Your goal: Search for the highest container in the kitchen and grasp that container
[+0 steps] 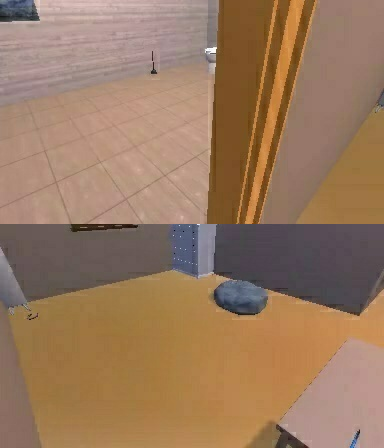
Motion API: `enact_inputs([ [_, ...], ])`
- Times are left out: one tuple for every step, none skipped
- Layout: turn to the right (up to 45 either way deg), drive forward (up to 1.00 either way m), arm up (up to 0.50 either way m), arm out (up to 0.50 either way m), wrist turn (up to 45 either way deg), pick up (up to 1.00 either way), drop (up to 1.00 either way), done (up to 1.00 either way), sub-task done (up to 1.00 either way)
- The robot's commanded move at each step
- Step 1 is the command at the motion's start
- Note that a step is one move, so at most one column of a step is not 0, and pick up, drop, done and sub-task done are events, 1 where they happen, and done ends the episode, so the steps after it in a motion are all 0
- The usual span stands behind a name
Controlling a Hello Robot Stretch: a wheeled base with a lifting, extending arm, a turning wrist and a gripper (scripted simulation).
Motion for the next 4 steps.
enact_inputs([
  [-45.0, 0.0, 0.0, 0.0, 0.0, 0.0, 0.0, 0.0, 0.0],
  [-36.0, 0.0, 0.0, 0.0, 0.0, 0.0, 0.0, 0.0, 0.0],
  [30.0, 0.0, 0.0, 0.0, 0.0, 0.0, 0.0, 0.0, 0.0],
  [-45.0, 0.0, 0.0, 0.0, 0.0, 0.0, 0.0, 0.0, 0.0],
])
